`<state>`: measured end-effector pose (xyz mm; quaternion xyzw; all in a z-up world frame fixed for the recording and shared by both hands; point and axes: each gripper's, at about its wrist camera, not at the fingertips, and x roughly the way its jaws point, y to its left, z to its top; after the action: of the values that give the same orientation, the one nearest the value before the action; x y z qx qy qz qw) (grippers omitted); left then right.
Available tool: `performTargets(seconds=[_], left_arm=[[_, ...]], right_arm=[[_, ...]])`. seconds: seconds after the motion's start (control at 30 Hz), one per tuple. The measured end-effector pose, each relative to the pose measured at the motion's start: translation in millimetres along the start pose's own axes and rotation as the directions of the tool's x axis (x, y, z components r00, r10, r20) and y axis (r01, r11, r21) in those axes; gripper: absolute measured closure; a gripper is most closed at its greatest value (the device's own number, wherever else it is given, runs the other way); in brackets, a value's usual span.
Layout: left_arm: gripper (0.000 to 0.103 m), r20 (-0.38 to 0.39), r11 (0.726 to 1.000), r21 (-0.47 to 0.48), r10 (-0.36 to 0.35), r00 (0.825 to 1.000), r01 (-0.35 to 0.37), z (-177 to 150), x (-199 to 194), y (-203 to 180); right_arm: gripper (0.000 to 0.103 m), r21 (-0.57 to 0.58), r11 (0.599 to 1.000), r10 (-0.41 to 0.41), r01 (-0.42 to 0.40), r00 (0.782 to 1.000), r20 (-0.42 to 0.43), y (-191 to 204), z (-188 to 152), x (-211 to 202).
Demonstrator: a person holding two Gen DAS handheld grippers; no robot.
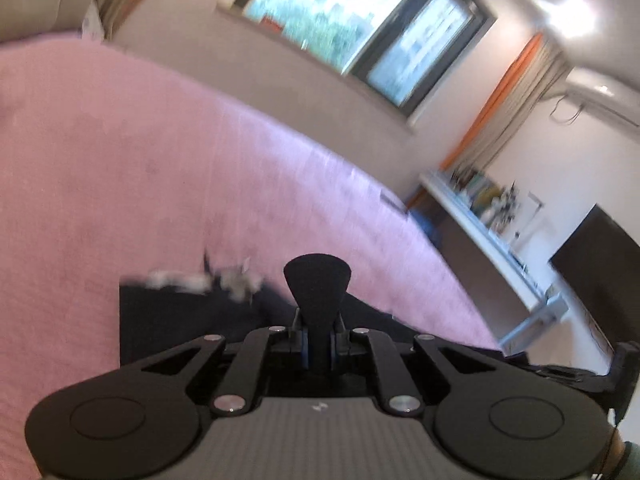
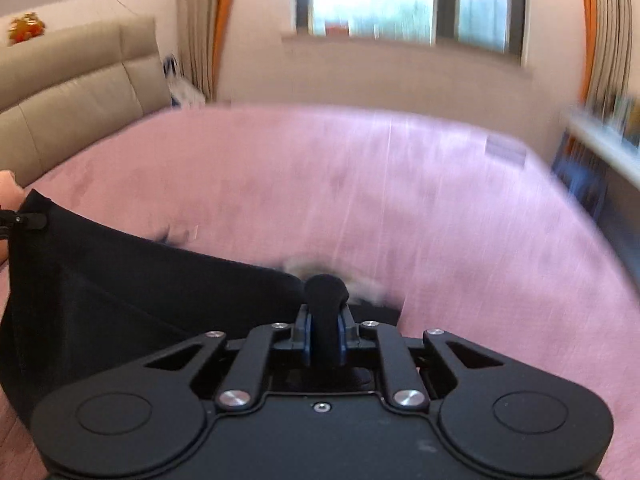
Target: Fold large clothes
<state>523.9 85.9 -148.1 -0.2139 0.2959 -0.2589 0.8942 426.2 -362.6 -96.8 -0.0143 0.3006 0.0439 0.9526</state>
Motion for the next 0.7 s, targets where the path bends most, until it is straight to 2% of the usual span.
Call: performTargets(seconds=[0.1,0.2,0.27,0.3,0.37,0.4,0.47,0.5,0.53,0.6,0.7], left_arm=[[0.093,0.074,1.0,0.029,0.0,0.997,-0.002,29,7,1],[0.092,0.092,0.998,0.031,0.054,0.994,-0.057,48,45,20],[0.092,0.054,0.99,0.016,0.136,0.989,-0.137,46,80,39],[0.092,0.004,0.984,0.018,0.179,0.984,-0.179,41,101,52],[0.091,-0.088,0.965,-0.004,0.261,0.961,-0.262,25,133,73],[0.087,-0.116,0.959,-0.017,0.28,0.953,-0.284,17,144,81],[0.079,-0.124,0.941,0.001,0.335,0.934,-0.337,5,155,87],[0.075,-0.119,0.937,0.016,0.348,0.93,-0.348,3,157,87],[0.072,-0.113,0.933,0.027,0.359,0.926,-0.358,2,156,86],[0.063,-0.098,0.92,0.022,0.393,0.915,-0.392,5,148,83],[0.063,-0.014,0.894,-0.01,0.447,0.894,-0.447,15,114,79]], right_arm=[[0.088,-0.017,1.0,-0.009,0.011,0.995,0.097,-2,38,25],[0.088,-0.023,0.999,-0.026,0.028,0.995,0.097,0,56,89],[0.088,-0.028,0.999,-0.027,0.028,0.999,0.032,5,53,136],[0.088,-0.024,0.999,-0.032,0.032,0.999,-0.015,8,47,158],[0.088,-0.013,0.998,-0.056,0.055,0.991,-0.119,13,28,200],[0.085,-0.014,0.997,-0.075,0.074,0.983,-0.165,15,17,217],[0.077,-0.006,0.995,-0.094,0.096,0.969,-0.227,16,5,235],[0.065,-0.002,0.994,-0.105,0.108,0.965,-0.24,16,4,238],[0.061,0.005,0.993,-0.11,0.115,0.965,-0.24,16,5,237],[0.045,0.036,0.991,-0.118,0.13,0.964,-0.238,9,15,224],[0.045,0.048,0.984,-0.158,0.169,0.971,-0.178,8,35,176]])
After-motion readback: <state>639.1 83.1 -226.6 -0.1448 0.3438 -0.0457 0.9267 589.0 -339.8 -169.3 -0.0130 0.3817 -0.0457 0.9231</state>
